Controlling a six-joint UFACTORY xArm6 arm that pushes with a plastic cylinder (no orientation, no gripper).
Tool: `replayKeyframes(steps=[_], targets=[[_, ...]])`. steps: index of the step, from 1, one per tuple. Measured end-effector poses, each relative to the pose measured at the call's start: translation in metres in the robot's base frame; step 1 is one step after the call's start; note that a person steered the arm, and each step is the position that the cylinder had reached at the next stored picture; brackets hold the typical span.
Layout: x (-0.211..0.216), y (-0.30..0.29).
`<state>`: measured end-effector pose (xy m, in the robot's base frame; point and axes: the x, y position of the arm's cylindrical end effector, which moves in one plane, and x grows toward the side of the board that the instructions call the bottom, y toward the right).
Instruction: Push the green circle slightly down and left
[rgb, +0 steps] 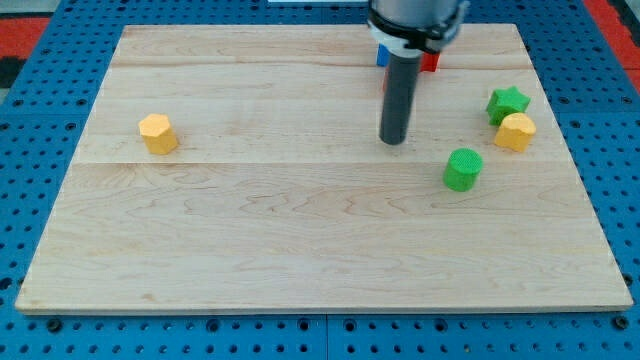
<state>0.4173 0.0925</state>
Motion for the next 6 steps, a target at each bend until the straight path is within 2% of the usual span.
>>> replayKeyframes(steps=[1, 2, 3, 5, 6], targets=[[0.009, 0.065], [0.015, 0.101], [0.041, 0.104], [0.092, 0.073], [0.086, 0.044]])
